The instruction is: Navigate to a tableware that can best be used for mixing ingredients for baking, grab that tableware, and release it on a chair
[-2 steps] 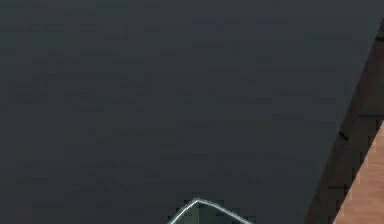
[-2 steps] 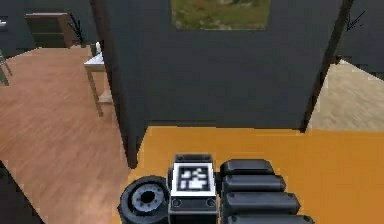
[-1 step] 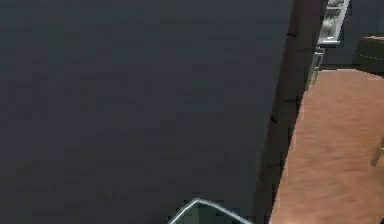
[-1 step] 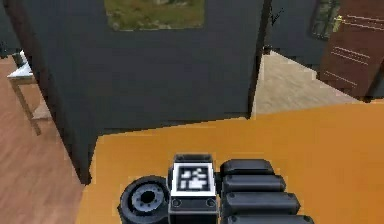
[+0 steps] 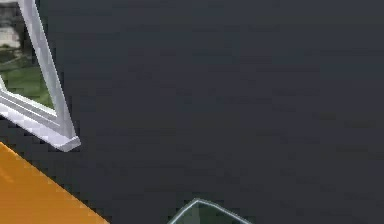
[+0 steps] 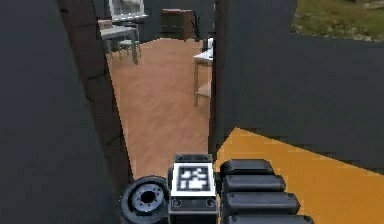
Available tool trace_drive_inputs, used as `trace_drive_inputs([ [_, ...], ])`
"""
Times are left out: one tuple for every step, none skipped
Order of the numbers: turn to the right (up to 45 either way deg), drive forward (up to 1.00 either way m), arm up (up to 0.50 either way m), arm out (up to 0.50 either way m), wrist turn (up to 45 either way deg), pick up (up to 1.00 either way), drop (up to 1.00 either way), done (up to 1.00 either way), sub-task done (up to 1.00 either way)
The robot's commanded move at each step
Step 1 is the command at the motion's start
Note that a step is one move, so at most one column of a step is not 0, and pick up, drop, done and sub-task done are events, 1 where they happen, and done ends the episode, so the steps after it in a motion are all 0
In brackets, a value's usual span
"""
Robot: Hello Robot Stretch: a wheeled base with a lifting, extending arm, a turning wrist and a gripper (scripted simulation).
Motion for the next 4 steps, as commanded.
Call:
trace_drive_inputs([
  [-24.0,0.0,0.0,0.0,0.0,0.0,0.0,0.0,0.0],
  [45.0,0.0,0.0,0.0,0.0,0.0,0.0,0.0,0.0],
  [30.0,0.0,0.0,0.0,0.0,0.0,0.0,0.0,0.0],
  [-45.0,0.0,0.0,0.0,0.0,0.0,0.0,0.0,0.0],
])
